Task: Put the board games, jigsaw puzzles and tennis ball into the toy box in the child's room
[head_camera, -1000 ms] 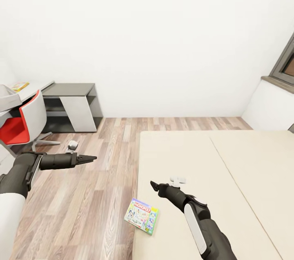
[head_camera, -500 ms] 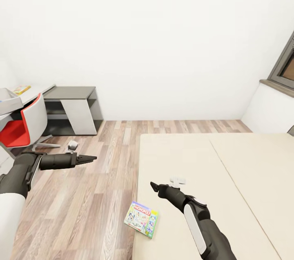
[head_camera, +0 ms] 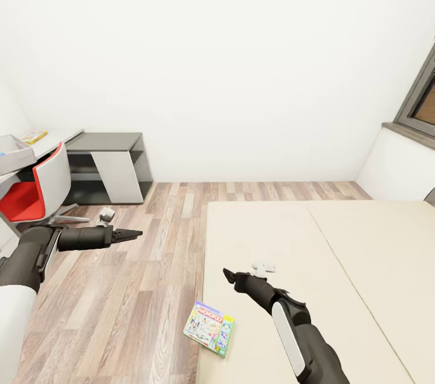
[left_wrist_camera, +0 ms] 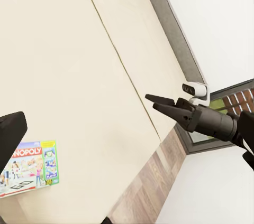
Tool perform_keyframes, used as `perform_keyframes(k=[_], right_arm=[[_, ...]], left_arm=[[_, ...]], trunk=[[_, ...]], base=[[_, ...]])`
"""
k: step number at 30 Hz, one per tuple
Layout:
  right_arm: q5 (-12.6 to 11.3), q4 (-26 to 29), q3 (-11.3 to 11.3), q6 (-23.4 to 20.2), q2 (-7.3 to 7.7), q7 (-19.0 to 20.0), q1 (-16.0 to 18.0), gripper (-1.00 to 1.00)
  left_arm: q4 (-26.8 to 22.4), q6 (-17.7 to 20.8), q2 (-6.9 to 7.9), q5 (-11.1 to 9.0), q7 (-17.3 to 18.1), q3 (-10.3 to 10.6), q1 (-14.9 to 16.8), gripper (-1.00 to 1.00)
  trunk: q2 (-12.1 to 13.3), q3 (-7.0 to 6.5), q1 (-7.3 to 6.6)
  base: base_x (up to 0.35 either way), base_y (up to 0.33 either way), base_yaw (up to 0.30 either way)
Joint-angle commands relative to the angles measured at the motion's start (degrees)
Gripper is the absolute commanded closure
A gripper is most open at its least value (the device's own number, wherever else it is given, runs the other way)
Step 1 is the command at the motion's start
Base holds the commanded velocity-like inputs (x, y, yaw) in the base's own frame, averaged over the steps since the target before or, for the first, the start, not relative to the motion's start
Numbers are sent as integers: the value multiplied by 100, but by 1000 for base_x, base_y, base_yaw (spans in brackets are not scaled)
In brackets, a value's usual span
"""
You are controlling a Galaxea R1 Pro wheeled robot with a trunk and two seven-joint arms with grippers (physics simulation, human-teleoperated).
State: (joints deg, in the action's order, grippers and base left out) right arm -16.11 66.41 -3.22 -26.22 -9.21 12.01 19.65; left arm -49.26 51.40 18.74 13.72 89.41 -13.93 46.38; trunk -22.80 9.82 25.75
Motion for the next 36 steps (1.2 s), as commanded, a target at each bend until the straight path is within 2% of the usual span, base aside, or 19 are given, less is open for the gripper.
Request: perform_keyframes(k=[1,36], right_arm=[[-24,6,6,-23,-2,4,4,-100],[-24,-75,-2,19,-9,1,4,-100]], left_arm=[[-5,59,-3,61,50,-13,5,-100],[-5,55,15,61,50,-13,4,-100]], trunk=[[-12,2,4],[-12,-332,4]], base=[[0,0,0],[0,0,0]])
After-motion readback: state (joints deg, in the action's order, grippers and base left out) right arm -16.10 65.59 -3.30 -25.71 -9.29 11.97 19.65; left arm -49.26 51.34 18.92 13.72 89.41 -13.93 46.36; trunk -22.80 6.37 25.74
